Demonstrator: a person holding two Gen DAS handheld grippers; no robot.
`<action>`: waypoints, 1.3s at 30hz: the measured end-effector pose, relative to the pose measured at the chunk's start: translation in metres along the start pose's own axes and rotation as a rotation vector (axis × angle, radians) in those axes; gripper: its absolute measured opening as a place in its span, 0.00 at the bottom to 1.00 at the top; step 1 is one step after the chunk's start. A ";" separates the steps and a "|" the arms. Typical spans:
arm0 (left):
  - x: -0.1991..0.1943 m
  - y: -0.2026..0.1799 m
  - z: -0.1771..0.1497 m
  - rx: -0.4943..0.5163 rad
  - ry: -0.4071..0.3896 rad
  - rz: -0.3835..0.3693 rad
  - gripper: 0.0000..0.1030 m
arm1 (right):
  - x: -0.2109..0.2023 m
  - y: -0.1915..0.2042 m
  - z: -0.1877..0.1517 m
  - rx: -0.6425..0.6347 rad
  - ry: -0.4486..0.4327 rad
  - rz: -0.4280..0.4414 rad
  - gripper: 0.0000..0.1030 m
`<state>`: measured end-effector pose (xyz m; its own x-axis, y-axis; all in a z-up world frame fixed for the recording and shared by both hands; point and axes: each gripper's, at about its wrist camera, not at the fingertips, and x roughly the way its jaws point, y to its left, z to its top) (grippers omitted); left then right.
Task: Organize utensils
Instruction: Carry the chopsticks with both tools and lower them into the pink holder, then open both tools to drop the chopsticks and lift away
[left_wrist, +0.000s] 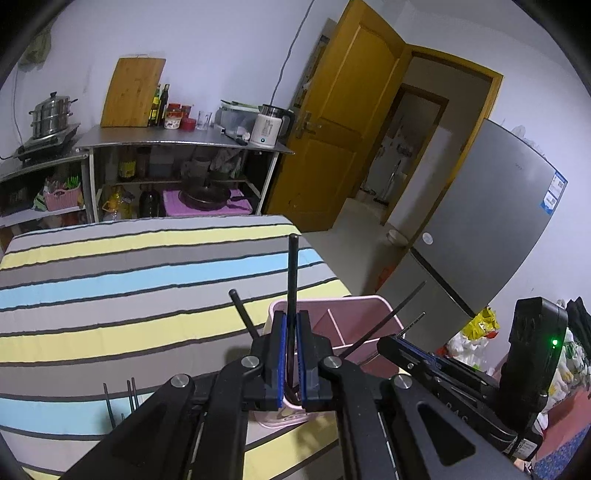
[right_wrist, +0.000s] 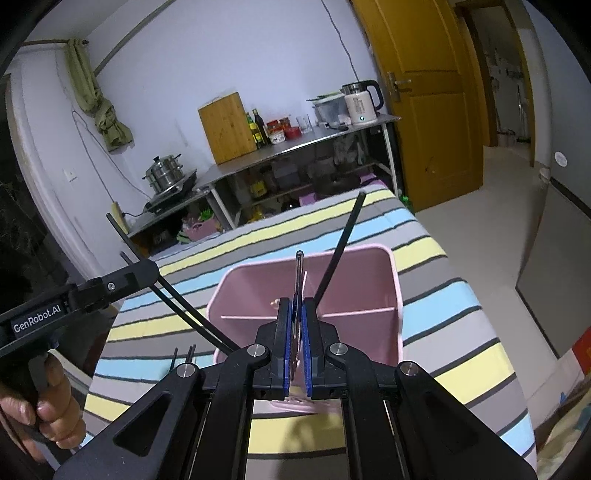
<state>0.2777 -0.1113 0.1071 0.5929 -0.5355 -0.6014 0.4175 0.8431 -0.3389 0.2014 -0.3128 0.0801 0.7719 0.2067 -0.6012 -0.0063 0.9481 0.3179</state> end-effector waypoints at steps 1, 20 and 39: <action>0.000 0.002 -0.001 -0.002 0.002 0.003 0.05 | 0.002 0.000 -0.001 0.000 0.009 0.003 0.05; -0.060 0.004 -0.032 0.035 -0.074 0.031 0.07 | -0.039 0.012 -0.015 -0.039 -0.030 0.020 0.13; -0.107 0.061 -0.124 -0.054 -0.025 0.161 0.07 | -0.056 0.044 -0.071 -0.095 0.028 0.107 0.13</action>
<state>0.1544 0.0041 0.0610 0.6665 -0.3939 -0.6329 0.2788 0.9191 -0.2784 0.1127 -0.2661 0.0761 0.7457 0.3129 -0.5883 -0.1488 0.9388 0.3107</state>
